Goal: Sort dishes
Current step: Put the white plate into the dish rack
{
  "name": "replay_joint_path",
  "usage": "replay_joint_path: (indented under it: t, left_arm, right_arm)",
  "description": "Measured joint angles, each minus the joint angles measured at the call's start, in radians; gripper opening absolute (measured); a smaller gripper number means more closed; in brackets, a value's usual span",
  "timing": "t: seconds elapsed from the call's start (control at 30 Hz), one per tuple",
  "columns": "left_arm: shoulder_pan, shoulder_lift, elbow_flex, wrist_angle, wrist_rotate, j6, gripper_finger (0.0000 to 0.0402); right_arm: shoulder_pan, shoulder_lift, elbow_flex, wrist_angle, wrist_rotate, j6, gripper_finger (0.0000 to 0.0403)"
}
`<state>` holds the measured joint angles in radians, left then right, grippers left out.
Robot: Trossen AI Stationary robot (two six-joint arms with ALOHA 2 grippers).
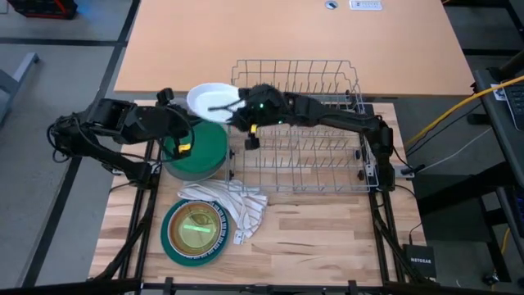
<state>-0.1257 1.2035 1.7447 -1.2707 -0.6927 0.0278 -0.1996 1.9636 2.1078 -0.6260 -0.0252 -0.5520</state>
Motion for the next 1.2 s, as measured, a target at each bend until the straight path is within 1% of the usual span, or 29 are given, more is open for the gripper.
replay_joint_path:
  t: [0.23, 0.33, 0.4, 0.57, 0.67, 0.8, 0.93, 1.1, 1.2]
  left_arm:
    - [0.0, -0.004, 0.0, 0.0, -0.012, -0.002, 0.0001]
    - [0.0, -0.004, 0.0, 0.0, -0.012, -0.006, 0.0002]
    - [0.001, -0.004, 0.0, 0.0, -0.012, -0.02, 0.0004]
    - [0.002, -0.004, -0.021, -0.001, -0.014, -0.061, 0.0001]
    - [0.002, -0.004, -0.045, 0.001, -0.014, -0.076, 0.0002]
    - [0.002, -0.004, -0.075, 0.006, -0.015, -0.081, 0.0004]
    - [0.002, -0.004, -0.108, 0.007, -0.019, -0.081, 0.0002]
    - [0.002, -0.004, -0.135, 0.017, -0.022, -0.095, 0.0004]
    - [0.002, -0.004, -0.146, 0.037, -0.022, -0.095, 0.0001]
  right_arm:
    - [-0.082, 0.0, 0.175, -0.168, 0.037, 0.272, 0.0019]
    - [-0.117, 0.0, 0.247, -0.228, 0.088, 0.385, 0.0019]
    - [-0.144, -0.032, 0.236, -0.222, 0.12, 0.462, 0.0019]
    - [-0.236, -0.096, 0.235, -0.296, 0.119, 0.708, 0.0018]
    - [-0.297, -0.133, 0.234, -0.355, 0.113, 0.813, 0.0018]
    - [-0.379, -0.181, 0.234, -0.442, 0.109, 0.904, 0.0018]
    - [-0.463, -0.208, 0.234, -0.523, 0.064, 0.972, 0.0018]
    - [-0.561, -0.216, 0.234, -0.592, 0.015, 0.995, 0.0018]
    - [-0.611, -0.214, 0.233, -0.649, 0.006, 0.996, 0.0018]
